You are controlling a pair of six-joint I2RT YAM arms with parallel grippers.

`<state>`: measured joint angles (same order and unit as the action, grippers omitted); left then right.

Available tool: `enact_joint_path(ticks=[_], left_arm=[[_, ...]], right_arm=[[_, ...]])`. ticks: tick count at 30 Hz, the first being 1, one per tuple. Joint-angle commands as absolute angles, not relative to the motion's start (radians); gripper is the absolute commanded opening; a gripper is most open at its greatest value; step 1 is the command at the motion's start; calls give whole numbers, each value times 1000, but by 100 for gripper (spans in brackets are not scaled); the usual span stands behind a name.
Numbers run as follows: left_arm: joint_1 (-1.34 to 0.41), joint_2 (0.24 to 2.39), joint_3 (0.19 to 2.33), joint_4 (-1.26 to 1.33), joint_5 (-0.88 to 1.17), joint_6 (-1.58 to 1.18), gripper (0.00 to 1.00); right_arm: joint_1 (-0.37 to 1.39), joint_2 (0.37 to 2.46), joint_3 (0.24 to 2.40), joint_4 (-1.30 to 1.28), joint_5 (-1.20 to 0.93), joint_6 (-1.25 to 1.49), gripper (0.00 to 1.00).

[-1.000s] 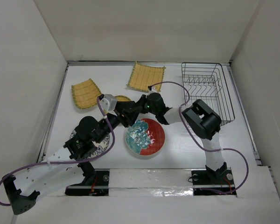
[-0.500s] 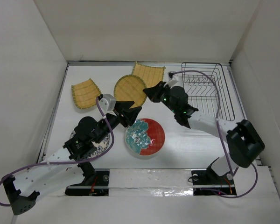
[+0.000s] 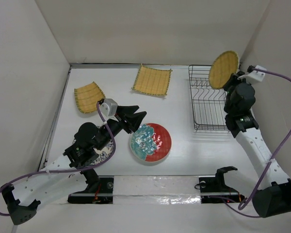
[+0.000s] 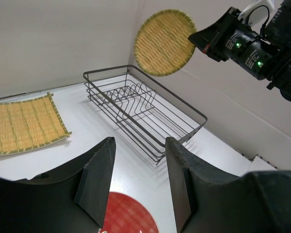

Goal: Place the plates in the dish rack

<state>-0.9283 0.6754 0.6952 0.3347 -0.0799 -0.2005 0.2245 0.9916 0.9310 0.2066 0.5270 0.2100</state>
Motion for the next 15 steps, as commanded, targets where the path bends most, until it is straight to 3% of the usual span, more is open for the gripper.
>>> enact_joint_path(ticks=[1, 4, 8, 15], left_arm=[[-931, 655, 715, 367, -84, -206, 43], [-931, 647, 713, 368, -90, -201, 43], [-931, 644, 712, 368, -94, -201, 43], [-931, 612, 710, 364, -133, -202, 43]], right_arm=[[157, 1028, 1011, 170, 627, 48, 0], [123, 1080, 1058, 210, 638, -41, 0], [57, 1156, 1043, 447, 557, -164, 0], [-89, 1307, 1138, 451, 405, -199, 0]])
